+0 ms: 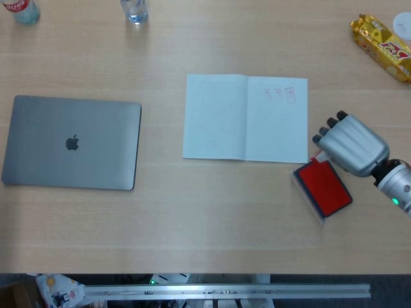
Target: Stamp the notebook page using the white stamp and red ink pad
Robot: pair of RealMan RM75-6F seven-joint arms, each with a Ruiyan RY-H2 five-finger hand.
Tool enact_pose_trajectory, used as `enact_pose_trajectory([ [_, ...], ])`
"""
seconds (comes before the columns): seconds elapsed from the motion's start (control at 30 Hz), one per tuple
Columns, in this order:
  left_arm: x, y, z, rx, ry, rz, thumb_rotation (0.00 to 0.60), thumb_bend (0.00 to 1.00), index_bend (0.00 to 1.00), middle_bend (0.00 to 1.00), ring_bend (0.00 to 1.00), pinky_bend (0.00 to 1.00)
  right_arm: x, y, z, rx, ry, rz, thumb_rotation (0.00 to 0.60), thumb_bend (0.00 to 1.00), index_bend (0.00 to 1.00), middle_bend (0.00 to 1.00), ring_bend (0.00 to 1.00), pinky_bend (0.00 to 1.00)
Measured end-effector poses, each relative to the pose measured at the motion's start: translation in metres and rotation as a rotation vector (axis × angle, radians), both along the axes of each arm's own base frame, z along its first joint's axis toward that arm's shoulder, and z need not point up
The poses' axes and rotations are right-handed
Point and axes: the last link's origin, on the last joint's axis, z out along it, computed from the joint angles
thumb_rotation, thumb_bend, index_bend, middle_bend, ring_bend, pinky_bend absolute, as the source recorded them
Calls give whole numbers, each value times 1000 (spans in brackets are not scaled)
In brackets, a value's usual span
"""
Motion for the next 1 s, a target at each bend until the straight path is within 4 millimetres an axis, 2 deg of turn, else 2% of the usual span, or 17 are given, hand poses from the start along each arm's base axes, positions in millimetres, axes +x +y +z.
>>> enact_pose_trajectory([
  [0.13,2,0,0,0,-1,-5,600,208,253,82,135,21,13,-14,-1,-12,-11,0,600,430,746,599,454,423],
  [0.33,-1,-2,2,1,2,7,600,207,253,82,134,22,22,-21,-26,28,23,5,600,430,750,601,454,423],
  [0.53,-4,-4,3,2,3,22,600,208,252,82,135,21,22,-24,-43,49,71,9,600,431,750,602,455,423],
  [1.0,-8,-4,1,-6,5,33,600,208,246,77,134,21,16,-27,-58,62,125,3,600,434,751,602,456,423],
])
